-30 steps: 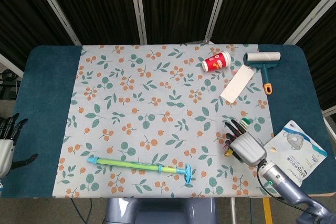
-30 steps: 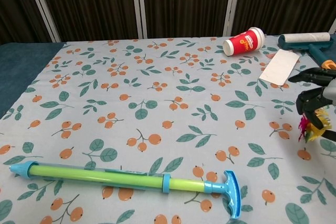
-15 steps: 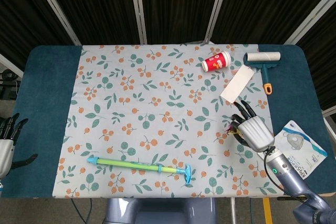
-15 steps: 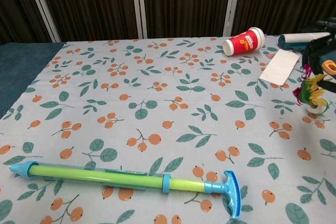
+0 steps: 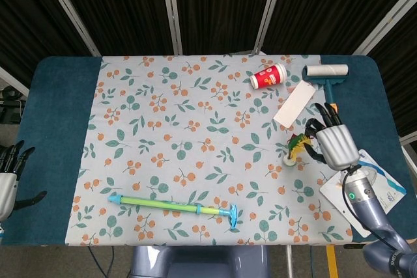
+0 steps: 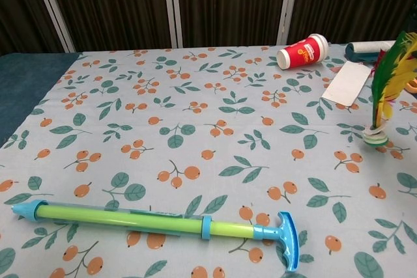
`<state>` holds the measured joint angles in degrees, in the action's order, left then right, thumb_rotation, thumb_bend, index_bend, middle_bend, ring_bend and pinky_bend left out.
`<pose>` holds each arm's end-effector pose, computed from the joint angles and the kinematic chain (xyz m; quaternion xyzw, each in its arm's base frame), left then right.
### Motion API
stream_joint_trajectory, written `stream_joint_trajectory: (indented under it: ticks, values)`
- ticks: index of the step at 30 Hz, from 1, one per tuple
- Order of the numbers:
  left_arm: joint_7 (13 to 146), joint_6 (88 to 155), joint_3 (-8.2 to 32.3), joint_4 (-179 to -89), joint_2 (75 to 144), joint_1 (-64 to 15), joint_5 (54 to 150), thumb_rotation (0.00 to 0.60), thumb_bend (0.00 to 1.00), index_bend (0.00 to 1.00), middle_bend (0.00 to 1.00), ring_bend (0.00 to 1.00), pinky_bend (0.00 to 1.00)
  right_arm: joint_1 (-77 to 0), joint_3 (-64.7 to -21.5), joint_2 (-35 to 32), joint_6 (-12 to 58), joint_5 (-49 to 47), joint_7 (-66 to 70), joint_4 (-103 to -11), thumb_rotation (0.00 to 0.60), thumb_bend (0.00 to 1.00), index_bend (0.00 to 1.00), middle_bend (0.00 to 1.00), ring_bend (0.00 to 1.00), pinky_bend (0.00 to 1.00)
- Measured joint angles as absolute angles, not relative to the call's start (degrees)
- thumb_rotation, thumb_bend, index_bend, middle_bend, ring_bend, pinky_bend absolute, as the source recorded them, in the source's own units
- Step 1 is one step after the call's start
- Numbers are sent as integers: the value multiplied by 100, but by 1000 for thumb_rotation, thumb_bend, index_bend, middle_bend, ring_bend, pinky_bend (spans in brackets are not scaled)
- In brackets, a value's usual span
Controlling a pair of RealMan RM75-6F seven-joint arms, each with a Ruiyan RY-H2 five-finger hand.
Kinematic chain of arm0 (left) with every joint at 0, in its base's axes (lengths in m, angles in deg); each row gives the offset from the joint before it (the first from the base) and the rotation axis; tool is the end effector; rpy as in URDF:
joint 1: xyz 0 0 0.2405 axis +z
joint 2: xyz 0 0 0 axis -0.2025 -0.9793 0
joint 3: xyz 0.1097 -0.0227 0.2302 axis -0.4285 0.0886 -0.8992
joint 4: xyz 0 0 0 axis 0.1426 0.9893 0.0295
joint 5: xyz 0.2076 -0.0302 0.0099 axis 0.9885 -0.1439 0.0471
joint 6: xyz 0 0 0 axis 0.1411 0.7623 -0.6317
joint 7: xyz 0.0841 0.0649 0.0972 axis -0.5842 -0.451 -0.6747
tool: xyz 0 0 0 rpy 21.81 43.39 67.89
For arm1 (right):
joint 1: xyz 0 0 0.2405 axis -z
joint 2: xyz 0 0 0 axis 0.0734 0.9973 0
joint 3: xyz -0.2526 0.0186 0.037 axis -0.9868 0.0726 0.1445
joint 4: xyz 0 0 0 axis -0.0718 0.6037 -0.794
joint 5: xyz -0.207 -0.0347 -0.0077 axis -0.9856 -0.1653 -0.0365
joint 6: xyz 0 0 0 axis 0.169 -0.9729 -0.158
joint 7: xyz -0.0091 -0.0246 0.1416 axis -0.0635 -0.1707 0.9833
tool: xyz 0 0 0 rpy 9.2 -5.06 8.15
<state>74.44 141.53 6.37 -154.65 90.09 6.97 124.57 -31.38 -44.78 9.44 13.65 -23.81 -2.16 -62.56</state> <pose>-0.3147 0.1786 0.1575 -0.6015 -0.3764 -0.3511 0.6109 -0.2453 -0.3198 0.1236 0.6871 -0.2619 0.4259 0.5271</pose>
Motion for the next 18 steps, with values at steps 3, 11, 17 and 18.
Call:
stream_joint_trajectory:
  ticks: [3,11,17,18]
  values:
    - [7450,14152,636,-15462,9008,697,12459,552,144,111,0,0,0,-3128,-4459,901,1363,-2330,-262,-6211,600,345,645,365,11,0]
    - [7453,14151,635,-15462,9005,696,12461,553,144,111,0,0,0,-3126,-4478,845,1386,-2318,-313,-6155,600,345,645,365,12,0]
    - [7452,14150,636,-15460,9005,695,12461,553,144,112,0,0,0,-3125,-4498,735,1448,-2259,-302,-5974,600,346,645,365,12,0]
    - [7451,14149,636,-15460,9006,695,12460,552,143,112,0,0,0,-3122,-4501,723,1450,-2254,-297,-5949,600,346,645,365,12,0]
